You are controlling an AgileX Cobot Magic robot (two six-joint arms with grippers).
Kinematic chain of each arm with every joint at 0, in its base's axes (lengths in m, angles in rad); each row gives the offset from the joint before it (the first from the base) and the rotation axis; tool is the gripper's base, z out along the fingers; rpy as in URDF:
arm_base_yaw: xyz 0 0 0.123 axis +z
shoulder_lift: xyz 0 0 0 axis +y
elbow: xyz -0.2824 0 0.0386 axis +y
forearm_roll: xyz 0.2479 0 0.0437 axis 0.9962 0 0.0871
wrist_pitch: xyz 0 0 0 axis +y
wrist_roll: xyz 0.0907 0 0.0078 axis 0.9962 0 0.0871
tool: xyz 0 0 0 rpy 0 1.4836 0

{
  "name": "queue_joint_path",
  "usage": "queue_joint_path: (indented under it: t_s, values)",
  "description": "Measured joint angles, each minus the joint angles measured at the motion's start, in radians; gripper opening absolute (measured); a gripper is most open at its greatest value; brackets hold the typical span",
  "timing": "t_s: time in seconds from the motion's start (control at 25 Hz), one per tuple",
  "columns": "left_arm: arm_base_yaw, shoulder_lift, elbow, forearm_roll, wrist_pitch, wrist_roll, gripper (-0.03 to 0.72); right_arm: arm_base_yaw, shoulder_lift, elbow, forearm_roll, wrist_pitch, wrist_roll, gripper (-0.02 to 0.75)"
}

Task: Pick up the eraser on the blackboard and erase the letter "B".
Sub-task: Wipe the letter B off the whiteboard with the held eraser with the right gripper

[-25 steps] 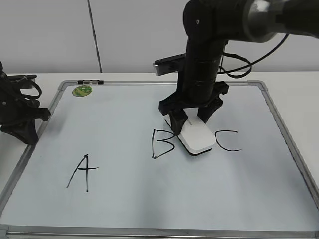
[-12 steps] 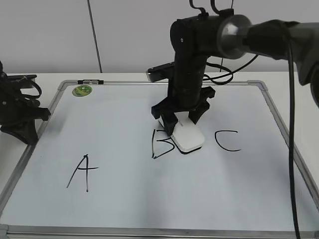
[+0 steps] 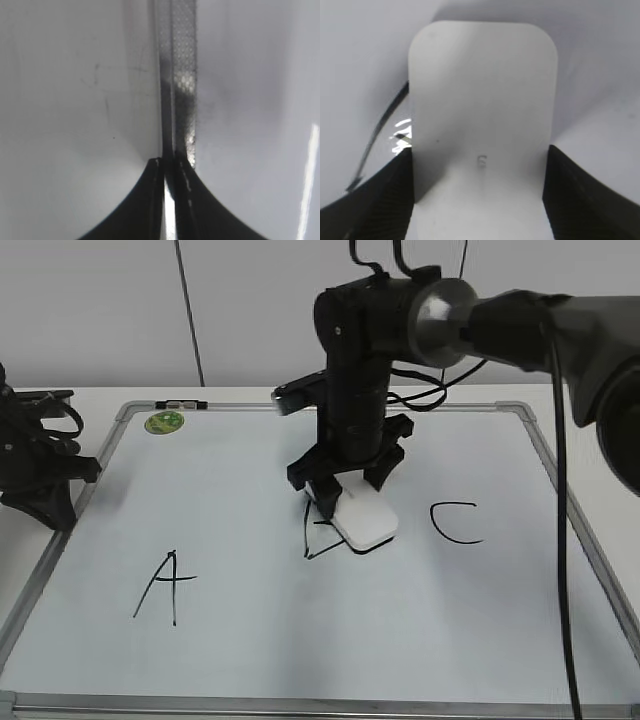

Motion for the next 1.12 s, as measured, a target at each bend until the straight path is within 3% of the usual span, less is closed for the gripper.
queue_joint_path:
  t_s: [0.4, 0.72, 1.12]
  values:
    - [0.0, 0.0, 0.0, 0.0, 0.0, 0.0, 0.011, 0.183, 0.004, 0.0, 0.009, -0.038, -0.002, 0.545]
    - [0.0, 0.0, 0.0, 0.0, 0.0, 0.0, 0.011, 0.194, 0.005, 0.0, -0.018, -0.043, 0.0, 0.545]
    - [0.0, 0.0, 0.0, -0.002, -0.011, 0.0, 0.011, 0.149, 0.005, 0.0, -0.02, -0.043, 0.0, 0.545]
